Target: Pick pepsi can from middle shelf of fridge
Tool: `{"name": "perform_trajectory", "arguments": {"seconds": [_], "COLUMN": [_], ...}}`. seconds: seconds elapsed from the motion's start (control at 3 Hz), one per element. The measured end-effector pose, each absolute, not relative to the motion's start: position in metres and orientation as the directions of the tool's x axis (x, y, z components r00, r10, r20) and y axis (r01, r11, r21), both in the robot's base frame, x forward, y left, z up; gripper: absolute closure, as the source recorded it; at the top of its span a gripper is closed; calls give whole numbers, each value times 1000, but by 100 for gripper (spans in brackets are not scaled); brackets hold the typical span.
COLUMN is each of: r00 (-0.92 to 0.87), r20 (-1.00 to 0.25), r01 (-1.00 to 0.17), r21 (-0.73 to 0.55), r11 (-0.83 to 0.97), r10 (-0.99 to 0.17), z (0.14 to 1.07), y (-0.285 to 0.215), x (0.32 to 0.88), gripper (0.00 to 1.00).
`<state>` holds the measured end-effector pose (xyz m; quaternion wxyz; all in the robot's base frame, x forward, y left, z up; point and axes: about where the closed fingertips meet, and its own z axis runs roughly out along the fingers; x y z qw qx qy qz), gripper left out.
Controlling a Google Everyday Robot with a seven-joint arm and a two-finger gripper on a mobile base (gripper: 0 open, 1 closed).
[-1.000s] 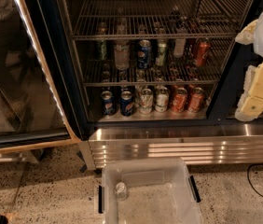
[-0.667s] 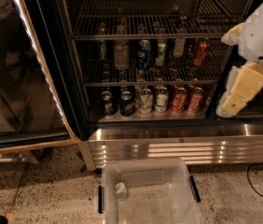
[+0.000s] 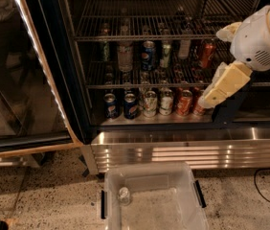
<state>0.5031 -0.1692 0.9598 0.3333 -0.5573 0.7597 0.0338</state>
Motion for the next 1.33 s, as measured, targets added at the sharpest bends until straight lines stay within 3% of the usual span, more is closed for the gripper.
{"name": "perform_trajectory", "arguments": {"seconds": [0.67, 1.33], "r00": [-144, 3], "r20": [-558, -732], "r01": [-858, -817], "r21": [-341, -395], "r11": [384, 420], "r10": [-817, -682], "z": [961, 936], "y": [-167, -129], "x": [506, 540], "gripper": [0, 0]}}
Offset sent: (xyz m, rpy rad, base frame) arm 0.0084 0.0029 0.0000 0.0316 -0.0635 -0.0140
